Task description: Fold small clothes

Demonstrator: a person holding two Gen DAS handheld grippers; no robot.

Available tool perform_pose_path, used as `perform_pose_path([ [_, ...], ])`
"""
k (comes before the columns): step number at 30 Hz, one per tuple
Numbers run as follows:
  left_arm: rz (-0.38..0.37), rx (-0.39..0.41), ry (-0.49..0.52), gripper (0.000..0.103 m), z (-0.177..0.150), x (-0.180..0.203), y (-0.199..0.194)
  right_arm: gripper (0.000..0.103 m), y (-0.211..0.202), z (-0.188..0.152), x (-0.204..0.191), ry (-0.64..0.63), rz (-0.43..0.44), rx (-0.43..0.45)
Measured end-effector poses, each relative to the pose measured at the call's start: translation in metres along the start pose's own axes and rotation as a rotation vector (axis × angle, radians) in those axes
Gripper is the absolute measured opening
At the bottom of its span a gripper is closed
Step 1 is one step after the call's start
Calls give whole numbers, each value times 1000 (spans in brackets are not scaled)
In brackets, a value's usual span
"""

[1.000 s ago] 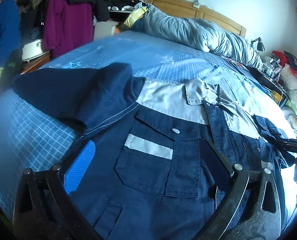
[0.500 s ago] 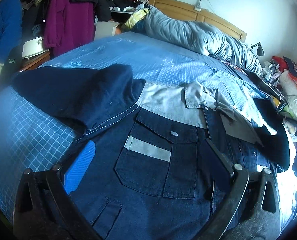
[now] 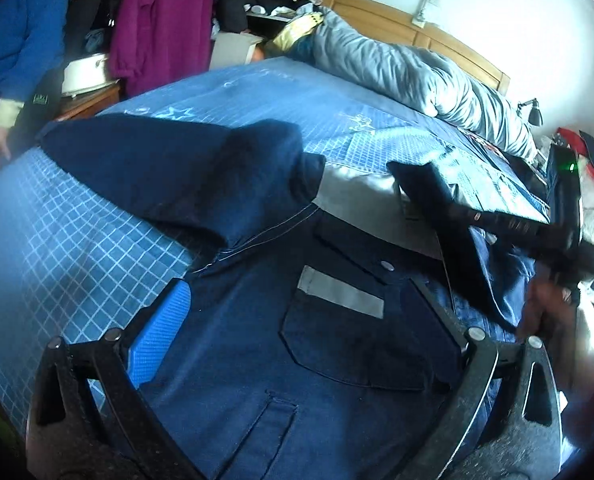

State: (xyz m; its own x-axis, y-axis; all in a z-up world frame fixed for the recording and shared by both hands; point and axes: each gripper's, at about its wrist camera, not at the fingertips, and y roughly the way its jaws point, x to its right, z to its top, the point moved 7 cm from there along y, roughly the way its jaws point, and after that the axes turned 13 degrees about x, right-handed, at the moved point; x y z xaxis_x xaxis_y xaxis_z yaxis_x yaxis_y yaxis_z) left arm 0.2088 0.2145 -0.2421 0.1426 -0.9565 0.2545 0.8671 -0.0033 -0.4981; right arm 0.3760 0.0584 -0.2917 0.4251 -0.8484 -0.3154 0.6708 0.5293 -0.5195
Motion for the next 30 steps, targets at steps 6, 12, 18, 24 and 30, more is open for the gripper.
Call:
perform_pose_path([
  [6, -22, 2, 14, 103, 0, 8, -3, 27, 0, -22, -17, -29, 74, -87],
  [12, -12, -9, 0, 103, -3, -4, -5, 35, -128, -21, 51, 82, -35, 122],
  [18, -19, -24, 0, 103, -8, 1, -4, 19, -221, -110, 189, 224, -384, 40],
  [24, -33, -22, 34, 103, -10, 15, -8, 20, -242, -160, 156, 154, -278, -45],
  [30, -41, -30, 50, 103, -13, 27, -7, 20, -241, -111, 174, 158, -302, 66],
])
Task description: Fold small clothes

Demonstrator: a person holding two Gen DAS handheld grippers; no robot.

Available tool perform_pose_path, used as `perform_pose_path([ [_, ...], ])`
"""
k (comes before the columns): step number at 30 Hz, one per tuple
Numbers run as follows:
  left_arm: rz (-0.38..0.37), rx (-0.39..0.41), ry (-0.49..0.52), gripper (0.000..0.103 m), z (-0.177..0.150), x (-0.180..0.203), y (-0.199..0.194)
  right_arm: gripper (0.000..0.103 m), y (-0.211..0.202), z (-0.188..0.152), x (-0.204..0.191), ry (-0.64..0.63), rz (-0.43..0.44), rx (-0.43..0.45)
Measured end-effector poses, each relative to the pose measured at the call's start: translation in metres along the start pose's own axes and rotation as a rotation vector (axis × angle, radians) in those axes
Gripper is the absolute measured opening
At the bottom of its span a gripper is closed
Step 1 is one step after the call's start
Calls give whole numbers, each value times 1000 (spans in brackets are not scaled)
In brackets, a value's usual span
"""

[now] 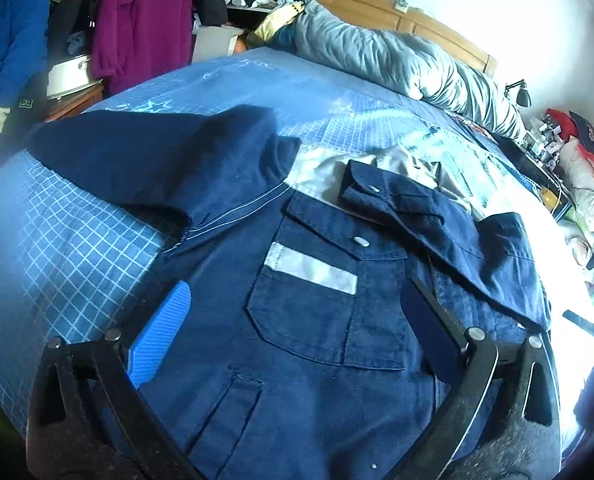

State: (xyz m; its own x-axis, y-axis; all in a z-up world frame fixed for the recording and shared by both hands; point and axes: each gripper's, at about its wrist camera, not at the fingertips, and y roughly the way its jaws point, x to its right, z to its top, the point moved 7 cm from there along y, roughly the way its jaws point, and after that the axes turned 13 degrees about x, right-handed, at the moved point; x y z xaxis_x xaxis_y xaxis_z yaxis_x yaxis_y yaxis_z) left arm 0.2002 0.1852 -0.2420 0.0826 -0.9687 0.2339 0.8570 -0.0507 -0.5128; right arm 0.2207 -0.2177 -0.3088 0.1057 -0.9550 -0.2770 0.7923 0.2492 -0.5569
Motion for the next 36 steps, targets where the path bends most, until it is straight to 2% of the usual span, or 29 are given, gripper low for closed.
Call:
perform_pose_path([
  [3, -1, -2, 15, 103, -1, 5, 1, 21, 31, 32, -6, -17, 31, -11],
  [6, 12, -15, 13, 103, -2, 4, 6, 21, 74, 63, -18, -87, 52, -26],
  [8, 19, -16, -1, 103, -2, 3, 7, 28, 111, 78, -21, -100, 37, -51],
  [9, 21, -15, -13, 103, 2, 3, 9, 39, 129, 79, -17, -96, 12, -84],
  [10, 20, -11, -26, 103, 6, 3, 12, 45, 150, 75, -12, -93, -25, -139],
  [11, 15, -7, -37, 103, 12, 5, 15, 44, 165, 69, -9, -78, -46, -177],
  [12, -1, 1, -45, 103, 19, 9, 19, 45, 165, 70, -10, -76, -57, -152],
  [15, -88, 11, -38, 103, 38, 31, 33, 45, 141, 76, -23, -53, -16, -79],
  [19, -207, -78, -71, 101, 38, 55, 75, 49, 88, 75, -36, -56, 1, 38],
  [21, -242, -124, -93, 95, 34, 64, 98, 49, 62, 66, -29, -52, -11, 60],
  [22, -246, -137, -102, 92, 31, 68, 104, 49, 54, 61, -29, -57, -23, 65],
  [24, -243, -166, -128, 77, 27, 69, 121, 49, 37, 51, -25, -47, -38, 71],
  [31, -185, -174, -207, 70, 24, 60, 144, 49, -13, 2, -1, 16, -75, 65],
  [32, -183, -170, -205, 66, 24, 60, 145, 49, -16, -5, 4, 22, -84, 57],
  [34, -182, -187, -213, 42, 20, 62, 151, 49, -19, -12, 10, 29, -94, 47],
  [35, -172, -198, -215, 17, 18, 61, 153, 49, -22, -14, 12, 30, -97, 47],
  [36, -155, -201, -217, 3, 16, 58, 155, 49, -23, -15, 12, 30, -100, 49],
])
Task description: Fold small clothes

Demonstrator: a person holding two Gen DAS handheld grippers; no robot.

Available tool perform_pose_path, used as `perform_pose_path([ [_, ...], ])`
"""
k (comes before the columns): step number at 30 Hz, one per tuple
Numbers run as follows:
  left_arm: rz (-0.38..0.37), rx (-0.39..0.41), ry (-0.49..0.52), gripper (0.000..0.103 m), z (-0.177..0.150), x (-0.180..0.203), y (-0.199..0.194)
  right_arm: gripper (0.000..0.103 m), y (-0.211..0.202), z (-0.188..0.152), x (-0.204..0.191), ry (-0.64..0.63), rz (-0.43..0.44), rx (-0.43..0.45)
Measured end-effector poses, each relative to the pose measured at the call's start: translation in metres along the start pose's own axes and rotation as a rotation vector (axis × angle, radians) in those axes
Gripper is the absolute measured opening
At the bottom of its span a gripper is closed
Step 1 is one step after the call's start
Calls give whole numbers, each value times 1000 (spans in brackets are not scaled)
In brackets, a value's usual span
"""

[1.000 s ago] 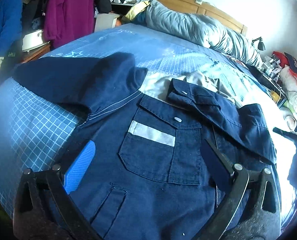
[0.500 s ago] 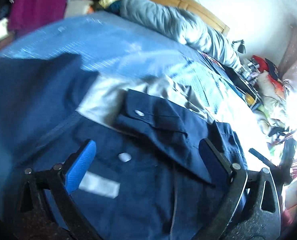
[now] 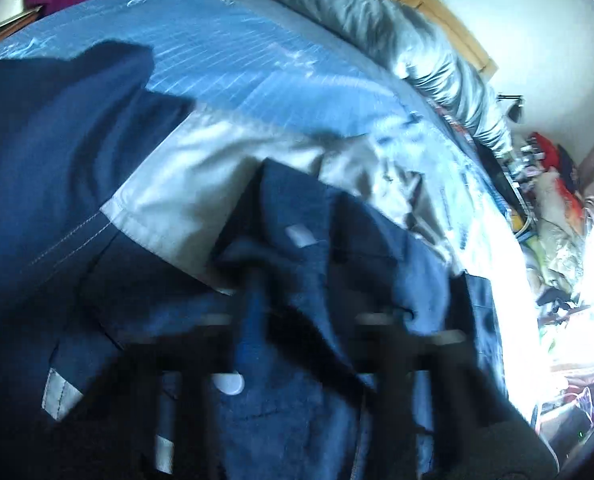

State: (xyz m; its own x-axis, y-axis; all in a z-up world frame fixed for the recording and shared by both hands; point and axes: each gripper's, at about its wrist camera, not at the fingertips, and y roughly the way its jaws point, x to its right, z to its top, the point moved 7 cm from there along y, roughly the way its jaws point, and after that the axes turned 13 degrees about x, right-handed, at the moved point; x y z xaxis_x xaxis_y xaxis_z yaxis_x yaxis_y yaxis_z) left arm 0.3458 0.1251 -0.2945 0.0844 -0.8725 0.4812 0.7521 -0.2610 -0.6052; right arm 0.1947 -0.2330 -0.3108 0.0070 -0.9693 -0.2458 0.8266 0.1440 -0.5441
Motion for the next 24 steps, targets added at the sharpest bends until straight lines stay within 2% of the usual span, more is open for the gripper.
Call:
perform_pose_path([
  [2, -5, 33, -21, 0, 5, -5, -9, 47, -5, -1, 2, -7, -5, 9],
  [4, -16, 88, -21, 0, 14, -7, -24, 41, -2, 1, 1, -20, -3, 9],
  [7, -24, 156, -34, 0, 26, -14, -49, 41, 8, 1, -2, -34, 6, -1],
  [8, -44, 151, -53, 0, 26, -17, -52, 41, 11, 0, -3, -32, 12, -6],
  [10, -114, 81, -102, 0, 17, -21, -48, 41, 17, -1, -2, -19, 19, -11],
  [11, -125, 54, -108, 5, 11, -21, -45, 41, 20, -4, 0, -11, 19, -13],
  [13, -144, -2, -105, 30, -4, -21, -39, 41, 24, -9, 6, 17, 17, -23],
  [14, -143, -16, -100, 48, -9, -20, -36, 41, 25, -11, 8, 30, 19, -26],
  [15, -139, -22, -93, 52, -13, -18, -32, 41, 24, -10, 8, 37, 22, -24],
  [21, -137, -6, -56, 51, -10, 3, -21, 41, 29, -14, 8, 32, 22, -35],
  [24, -113, 5, -49, 44, -4, 3, -14, 41, 31, -15, 8, 34, 24, -38],
])
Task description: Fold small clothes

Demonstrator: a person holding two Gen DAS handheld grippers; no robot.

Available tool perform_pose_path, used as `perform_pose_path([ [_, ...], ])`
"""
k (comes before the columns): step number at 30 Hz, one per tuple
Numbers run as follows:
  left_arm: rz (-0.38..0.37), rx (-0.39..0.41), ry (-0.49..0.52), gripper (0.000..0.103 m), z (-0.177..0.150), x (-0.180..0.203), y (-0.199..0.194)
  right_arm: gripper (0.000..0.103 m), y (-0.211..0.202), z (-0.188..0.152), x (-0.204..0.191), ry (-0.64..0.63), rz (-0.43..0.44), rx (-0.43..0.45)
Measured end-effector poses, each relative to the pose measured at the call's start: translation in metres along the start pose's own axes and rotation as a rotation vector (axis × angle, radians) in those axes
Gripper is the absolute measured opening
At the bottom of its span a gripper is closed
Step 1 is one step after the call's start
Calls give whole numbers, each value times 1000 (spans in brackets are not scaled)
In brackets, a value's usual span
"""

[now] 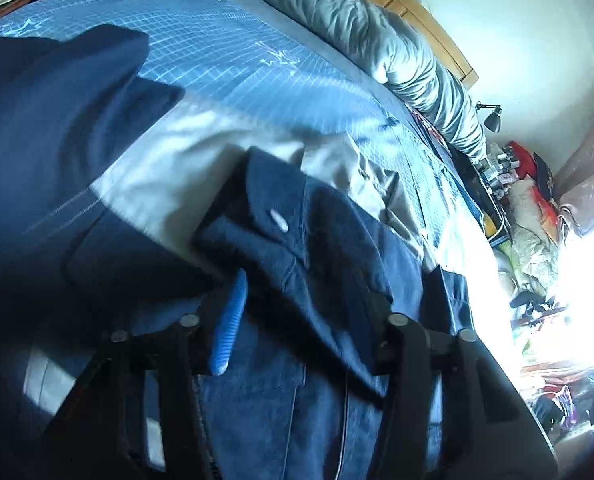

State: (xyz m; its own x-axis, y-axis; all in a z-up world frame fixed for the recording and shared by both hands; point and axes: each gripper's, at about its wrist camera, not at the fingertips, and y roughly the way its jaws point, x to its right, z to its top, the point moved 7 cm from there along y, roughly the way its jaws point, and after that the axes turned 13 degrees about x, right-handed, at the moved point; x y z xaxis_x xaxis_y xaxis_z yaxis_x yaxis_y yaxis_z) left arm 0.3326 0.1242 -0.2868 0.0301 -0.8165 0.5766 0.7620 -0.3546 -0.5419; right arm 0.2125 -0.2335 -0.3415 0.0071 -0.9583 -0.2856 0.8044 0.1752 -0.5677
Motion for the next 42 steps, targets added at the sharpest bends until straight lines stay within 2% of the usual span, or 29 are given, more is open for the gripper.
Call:
perform_pose_path([
  [3, 40, -13, -24, 42, 0, -6, 6, 41, 2, -1, 0, 0, 3, -2],
  [8, 43, -17, -56, 42, -9, -11, 1, 41, 5, -1, 1, 7, 10, -3],
  [14, 75, -21, -57, 42, -1, -11, 10, 43, 7, 0, 0, 1, 15, -7],
  [16, 94, -16, -37, 39, -1, -8, 13, 43, 8, 0, -1, 4, 17, -8],
  [18, 125, -5, -17, 11, 0, -11, 16, 43, 9, 0, -2, 4, 17, -6],
  [20, 100, 14, -63, 7, 4, -16, 14, 43, 8, 1, -3, -5, 11, 2],
  [25, 75, 207, 56, 6, 25, 9, -41, 42, 3, -1, -7, -28, 16, 21],
  [26, 82, 217, 58, 6, 26, 6, -45, 42, 3, -1, -7, -27, 21, 20],
  [30, 154, 95, 1, 7, 10, -36, -14, 41, 1, 0, -7, -24, 27, 29],
  [35, 164, 102, -24, 9, 0, -53, -16, 41, -22, 8, -15, -59, 14, 99],
  [39, 159, 103, -8, 9, 1, -54, -16, 41, -29, 21, -38, -156, 34, 142],
  [41, 160, 108, -7, 9, -2, -51, -17, 38, -15, 24, -44, -175, 47, 107],
  [42, 160, 109, -9, 10, -3, -51, -17, 37, -2, 20, -42, -175, 41, 55],
])
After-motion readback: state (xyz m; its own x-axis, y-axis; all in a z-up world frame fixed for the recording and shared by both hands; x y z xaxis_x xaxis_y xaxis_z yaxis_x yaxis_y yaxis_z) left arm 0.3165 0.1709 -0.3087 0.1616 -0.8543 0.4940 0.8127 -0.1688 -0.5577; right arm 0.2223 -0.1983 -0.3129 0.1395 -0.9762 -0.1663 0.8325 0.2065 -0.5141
